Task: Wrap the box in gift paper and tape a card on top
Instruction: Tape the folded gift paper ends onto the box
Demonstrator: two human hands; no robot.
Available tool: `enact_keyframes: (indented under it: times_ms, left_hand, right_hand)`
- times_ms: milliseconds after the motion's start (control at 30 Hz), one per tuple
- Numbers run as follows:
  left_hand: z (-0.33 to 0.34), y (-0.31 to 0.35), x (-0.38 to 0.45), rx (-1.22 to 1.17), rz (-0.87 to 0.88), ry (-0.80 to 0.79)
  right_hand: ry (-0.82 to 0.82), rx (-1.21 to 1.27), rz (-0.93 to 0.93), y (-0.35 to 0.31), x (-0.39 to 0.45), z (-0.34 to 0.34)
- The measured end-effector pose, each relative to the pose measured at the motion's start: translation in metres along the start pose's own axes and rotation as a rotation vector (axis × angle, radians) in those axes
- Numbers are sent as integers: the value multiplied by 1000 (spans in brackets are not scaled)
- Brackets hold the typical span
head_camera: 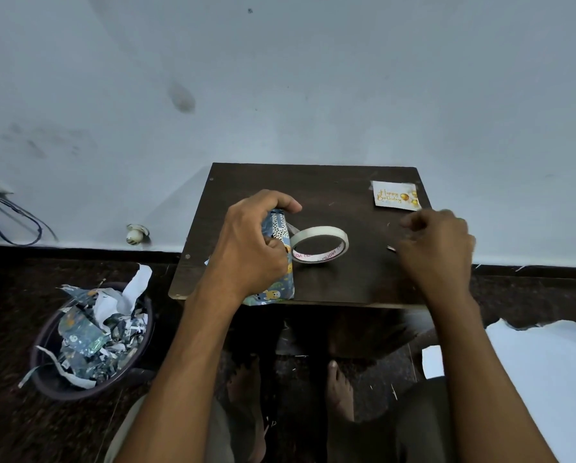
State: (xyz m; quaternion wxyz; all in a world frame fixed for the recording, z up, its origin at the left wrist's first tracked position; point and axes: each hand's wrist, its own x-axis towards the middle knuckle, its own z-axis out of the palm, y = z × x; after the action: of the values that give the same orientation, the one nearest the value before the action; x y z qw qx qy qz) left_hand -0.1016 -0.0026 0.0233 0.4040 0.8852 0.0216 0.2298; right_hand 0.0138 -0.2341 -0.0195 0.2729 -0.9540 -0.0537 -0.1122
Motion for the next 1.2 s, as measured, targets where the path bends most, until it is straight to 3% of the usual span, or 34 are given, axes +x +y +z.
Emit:
enact_keyframes:
  times_ms: [100, 200, 367, 467, 667, 1000, 1200]
  left_hand:
    - [-1, -2, 1, 7, 10, 14]
    - [0, -3, 2, 5, 25, 22]
    - [0, -2, 1, 3, 24, 16]
    - [0, -2, 2, 0, 20, 15]
    - [0, -2, 1, -2, 18, -5]
    - [0, -3, 1, 9, 36, 31]
    - [0, -1, 0, 5, 33, 41]
  right_hand:
    - [-116, -107, 135, 20, 0, -3]
    - [-206, -71, 157, 27, -2, 3]
    - [-157, 51, 169, 28, -2, -2]
    - [-65, -67, 150, 33, -5, -7]
    - [-212, -48, 197, 36, -8, -15]
    - [-350, -151, 118, 6, -18, -11]
    - [-295, -117, 29, -15, -30, -9]
